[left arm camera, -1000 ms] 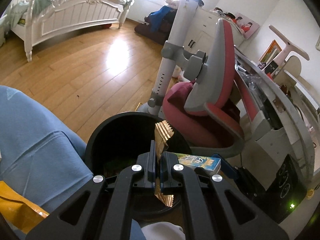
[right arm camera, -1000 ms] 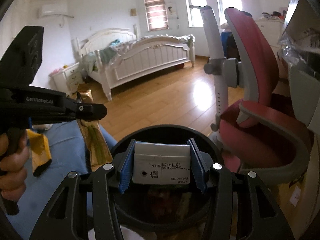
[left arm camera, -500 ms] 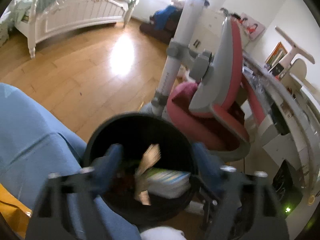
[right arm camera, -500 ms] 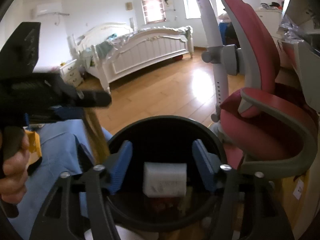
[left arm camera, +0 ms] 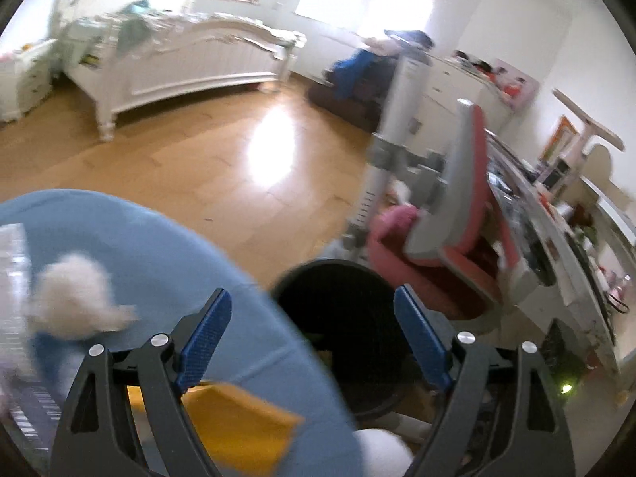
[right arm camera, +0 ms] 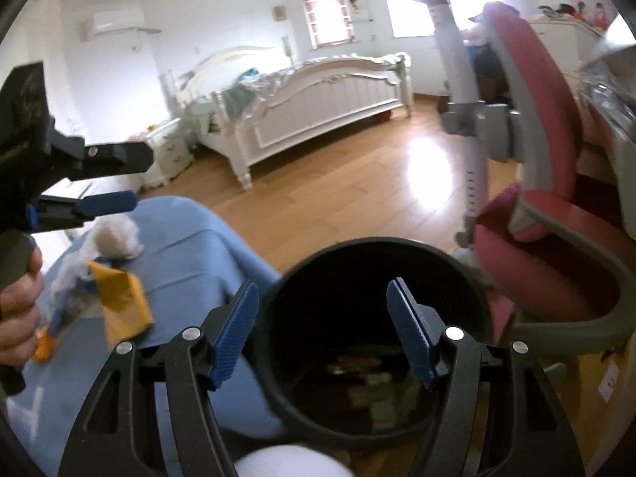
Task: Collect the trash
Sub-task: 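Grasp the white plastic bag with the left tool while the right tool grasps the fluffy white item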
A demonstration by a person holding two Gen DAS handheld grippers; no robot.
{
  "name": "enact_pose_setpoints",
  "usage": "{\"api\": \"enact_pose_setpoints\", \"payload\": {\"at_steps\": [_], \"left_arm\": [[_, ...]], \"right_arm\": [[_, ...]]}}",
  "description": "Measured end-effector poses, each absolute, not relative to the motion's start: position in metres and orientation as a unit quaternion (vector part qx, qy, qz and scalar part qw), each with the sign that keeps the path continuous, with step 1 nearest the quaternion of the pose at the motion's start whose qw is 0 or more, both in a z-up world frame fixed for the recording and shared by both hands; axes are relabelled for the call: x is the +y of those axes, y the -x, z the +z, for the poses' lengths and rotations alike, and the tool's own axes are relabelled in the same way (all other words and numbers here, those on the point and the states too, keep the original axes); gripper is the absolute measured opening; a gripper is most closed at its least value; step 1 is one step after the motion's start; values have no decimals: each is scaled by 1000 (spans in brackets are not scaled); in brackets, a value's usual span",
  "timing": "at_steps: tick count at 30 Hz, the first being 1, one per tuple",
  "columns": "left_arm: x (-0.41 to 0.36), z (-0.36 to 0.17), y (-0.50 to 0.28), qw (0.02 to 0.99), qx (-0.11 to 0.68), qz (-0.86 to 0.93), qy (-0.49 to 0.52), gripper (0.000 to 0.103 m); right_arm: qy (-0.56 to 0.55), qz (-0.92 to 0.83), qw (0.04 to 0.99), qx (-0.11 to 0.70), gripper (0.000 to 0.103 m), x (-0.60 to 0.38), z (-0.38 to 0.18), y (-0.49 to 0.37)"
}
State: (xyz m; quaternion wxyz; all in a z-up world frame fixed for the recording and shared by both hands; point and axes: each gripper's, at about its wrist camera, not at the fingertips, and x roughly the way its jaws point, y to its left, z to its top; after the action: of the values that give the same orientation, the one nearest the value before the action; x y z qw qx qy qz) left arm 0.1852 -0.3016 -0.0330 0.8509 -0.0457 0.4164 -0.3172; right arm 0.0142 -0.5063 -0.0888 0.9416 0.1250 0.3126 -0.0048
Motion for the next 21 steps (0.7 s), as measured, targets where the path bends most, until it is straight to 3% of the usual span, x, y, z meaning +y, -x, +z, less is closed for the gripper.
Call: {"api": "enact_pose_setpoints", "payload": {"at_steps": [7, 10, 21], "left_arm": [[-184, -19, -211, 894, 398, -199, 58, 98], [-139, -31, -233, 895, 419, -145, 50, 98], [-97, -90, -300, 862, 490, -130, 24, 98]], "right_arm": [[-110, 76, 936, 327, 68, -448, -70, -39], [-102, 126, 928, 334, 75, -415, -58, -61], [-73, 223, 879, 414, 75, -308, -46, -176]]}}
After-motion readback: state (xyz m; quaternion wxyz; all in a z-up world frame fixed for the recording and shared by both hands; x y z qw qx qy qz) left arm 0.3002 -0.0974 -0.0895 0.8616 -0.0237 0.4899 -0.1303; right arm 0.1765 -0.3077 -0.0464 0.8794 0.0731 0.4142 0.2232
